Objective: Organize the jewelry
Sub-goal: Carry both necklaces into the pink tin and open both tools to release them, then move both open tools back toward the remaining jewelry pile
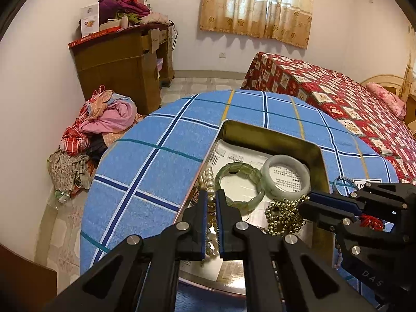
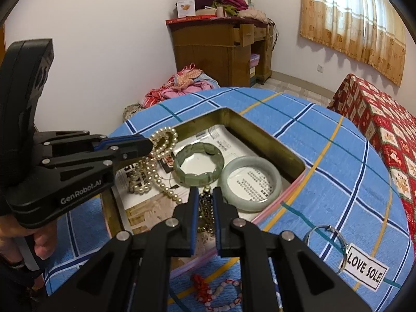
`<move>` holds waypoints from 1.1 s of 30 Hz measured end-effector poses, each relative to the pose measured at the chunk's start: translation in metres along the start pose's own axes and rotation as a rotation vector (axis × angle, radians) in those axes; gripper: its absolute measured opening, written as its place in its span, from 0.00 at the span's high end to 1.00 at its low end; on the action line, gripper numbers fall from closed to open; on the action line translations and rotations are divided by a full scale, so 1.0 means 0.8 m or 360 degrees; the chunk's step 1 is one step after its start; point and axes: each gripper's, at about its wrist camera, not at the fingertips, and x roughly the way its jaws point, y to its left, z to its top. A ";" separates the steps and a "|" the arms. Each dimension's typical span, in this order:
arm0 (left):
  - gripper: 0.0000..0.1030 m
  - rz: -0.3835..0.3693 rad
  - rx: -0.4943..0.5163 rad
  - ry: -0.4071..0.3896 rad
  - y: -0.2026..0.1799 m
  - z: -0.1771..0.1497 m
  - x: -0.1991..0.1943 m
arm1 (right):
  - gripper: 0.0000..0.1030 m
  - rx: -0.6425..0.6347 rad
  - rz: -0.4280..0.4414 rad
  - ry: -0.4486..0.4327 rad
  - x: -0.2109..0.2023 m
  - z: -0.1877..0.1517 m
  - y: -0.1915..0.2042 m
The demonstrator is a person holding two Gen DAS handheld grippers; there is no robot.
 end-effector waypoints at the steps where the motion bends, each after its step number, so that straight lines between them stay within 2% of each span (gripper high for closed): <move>1: 0.95 0.0001 0.0001 0.0004 0.000 -0.001 0.001 | 0.88 0.0002 0.0001 0.0004 0.001 -0.001 0.000; 7: 0.94 0.0005 0.0007 -0.0011 -0.002 -0.003 0.000 | 0.86 0.0015 0.0005 0.0028 0.005 -0.005 -0.004; 9: 0.91 0.0000 0.0015 -0.0022 -0.004 -0.002 -0.004 | 0.80 0.0034 -0.0007 0.0023 0.004 -0.005 -0.007; 11: 0.72 0.0015 0.0022 -0.0032 -0.006 -0.001 -0.007 | 0.70 0.0049 -0.0011 0.0002 -0.001 -0.005 -0.009; 12: 0.48 0.0032 0.0016 -0.0049 -0.005 -0.001 -0.011 | 0.68 0.0054 -0.0018 -0.0006 -0.003 -0.006 -0.010; 13: 0.29 0.0057 0.0007 -0.0073 -0.004 0.000 -0.015 | 0.67 0.0062 -0.0022 -0.0014 -0.006 -0.006 -0.011; 14: 0.26 0.0076 -0.0004 -0.0114 -0.002 -0.001 -0.021 | 0.65 0.0070 -0.0019 -0.0020 -0.008 -0.006 -0.012; 16: 0.26 0.0060 -0.0019 -0.0142 0.002 -0.001 -0.028 | 0.62 0.0092 -0.0021 -0.0042 -0.014 -0.007 -0.015; 20: 0.26 0.0079 -0.0093 -0.0159 0.015 -0.004 -0.035 | 0.49 0.0141 -0.0062 -0.0060 -0.024 -0.011 -0.023; 26: 0.26 0.0110 -0.0129 -0.0142 0.009 -0.011 -0.039 | 0.49 0.0170 -0.0075 -0.0055 -0.036 -0.026 -0.036; 33: 0.26 0.0083 -0.0016 -0.0147 -0.037 -0.022 -0.048 | 0.42 0.0217 -0.0134 -0.0083 -0.070 -0.050 -0.061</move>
